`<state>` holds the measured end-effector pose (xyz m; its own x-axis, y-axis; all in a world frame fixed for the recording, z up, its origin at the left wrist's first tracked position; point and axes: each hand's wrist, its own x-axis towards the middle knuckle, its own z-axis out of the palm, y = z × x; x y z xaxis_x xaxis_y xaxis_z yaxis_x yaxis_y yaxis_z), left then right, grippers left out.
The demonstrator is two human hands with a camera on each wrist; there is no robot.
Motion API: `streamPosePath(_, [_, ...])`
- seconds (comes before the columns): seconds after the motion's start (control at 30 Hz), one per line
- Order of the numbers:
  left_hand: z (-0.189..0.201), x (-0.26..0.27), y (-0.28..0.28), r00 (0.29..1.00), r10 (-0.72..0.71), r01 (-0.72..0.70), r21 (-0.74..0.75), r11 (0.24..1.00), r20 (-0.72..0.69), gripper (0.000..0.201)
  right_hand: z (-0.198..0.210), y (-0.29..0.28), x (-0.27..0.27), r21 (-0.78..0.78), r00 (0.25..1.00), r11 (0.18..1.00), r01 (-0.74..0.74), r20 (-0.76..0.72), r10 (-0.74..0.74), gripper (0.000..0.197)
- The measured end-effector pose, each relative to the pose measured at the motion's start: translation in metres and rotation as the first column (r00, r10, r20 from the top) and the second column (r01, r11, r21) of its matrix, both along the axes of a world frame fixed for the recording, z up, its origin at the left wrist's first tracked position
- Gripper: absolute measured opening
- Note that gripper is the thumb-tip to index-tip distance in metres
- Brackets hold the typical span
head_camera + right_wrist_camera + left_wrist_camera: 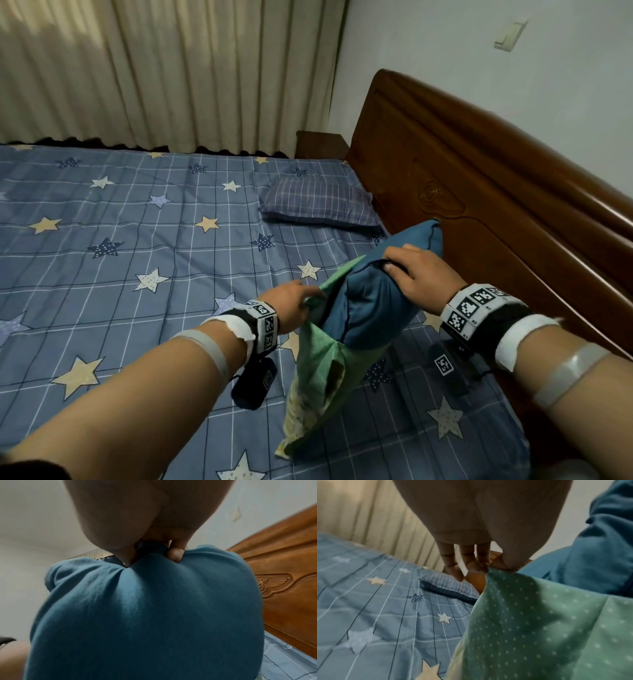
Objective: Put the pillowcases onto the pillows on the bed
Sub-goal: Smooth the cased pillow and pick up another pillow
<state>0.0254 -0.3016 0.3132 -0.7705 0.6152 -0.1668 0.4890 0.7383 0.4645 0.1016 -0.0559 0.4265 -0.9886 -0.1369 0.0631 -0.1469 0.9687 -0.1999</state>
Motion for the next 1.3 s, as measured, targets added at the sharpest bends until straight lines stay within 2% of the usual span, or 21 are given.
streamPosePath(0.07, [0.004, 0.0, 0.004, 0.996, -0.09, 0.084, -0.178, 0.981, -0.027, 0.041, 0.0, 0.002, 0.004, -0.003, 1.0, 1.0, -0.012, 0.006, 0.012, 0.01])
streamPosePath(0.2, [0.002, 0.003, 0.017, 0.983, -0.161, 0.106, -0.461, 0.881, -0.082, 0.046, 0.002, 0.003, 0.01, 0.021, 0.999, 0.999, -0.026, 0.041, 0.025, 0.014])
streamPosePath(0.4, [-0.003, 0.007, 0.024, 0.936, -0.335, 0.217, -0.576, 0.788, -0.106, 0.051, 0.002, 0.009, 0.017, 0.055, 0.996, 0.998, 0.008, 0.087, -0.013, 0.013])
streamPosePath(0.53, [0.004, 0.008, 0.031, 0.908, -0.416, 0.297, -0.623, 0.724, -0.051, 0.051, 0.002, 0.009, 0.018, 0.054, 0.995, 0.999, 0.009, 0.098, -0.014, 0.012])
streamPosePath(0.7, [0.019, 0.012, 0.035, 0.811, -0.576, 0.392, -0.633, 0.667, -0.105, 0.052, 0.005, 0.004, 0.017, 0.041, 0.995, 0.999, 0.004, 0.098, -0.008, 0.018])
streamPosePath(0.83, [0.032, 0.017, 0.033, 0.717, -0.656, 0.517, -0.451, 0.727, -0.235, 0.039, 0.006, 0.007, 0.016, 0.04, 0.995, 0.999, 0.013, 0.099, -0.017, 0.013])
streamPosePath(0.9, [0.04, 0.019, 0.031, 0.728, -0.644, 0.562, -0.332, 0.757, -0.235, 0.031, 0.005, 0.011, 0.016, 0.043, 0.994, 0.999, 0.023, 0.103, -0.027, 0.01])
streamPosePath(0.97, [0.049, 0.021, 0.029, 0.785, -0.591, 0.563, -0.187, 0.805, -0.183, 0.029, 0.005, 0.014, 0.016, 0.046, 0.994, 0.999, 0.024, 0.107, -0.029, 0.009])
streamPosePath(1.07, [0.057, 0.024, 0.028, 0.88, -0.471, 0.467, -0.063, 0.882, -0.067, 0.037, 0.006, 0.016, 0.015, 0.043, 0.995, 0.999, 0.031, 0.095, -0.035, 0.009])
streamPosePath(1.13, [0.064, 0.027, 0.029, 0.891, -0.452, 0.446, -0.11, 0.888, -0.043, 0.046, 0.008, 0.015, 0.013, 0.04, 0.996, 0.998, 0.047, 0.075, -0.05, 0.007])
streamPosePath(1.23, [0.071, 0.033, 0.029, 0.846, -0.527, 0.481, -0.311, 0.82, -0.081, 0.033, 0.011, 0.011, 0.011, 0.044, 0.995, 0.997, 0.069, 0.071, -0.072, 0.009])
streamPosePath(1.3, [0.07, 0.035, 0.029, 0.823, -0.555, 0.47, -0.403, 0.785, -0.122, 0.046, 0.015, 0.008, 0.01, 0.049, 0.996, 0.996, 0.071, 0.057, -0.074, 0.01])
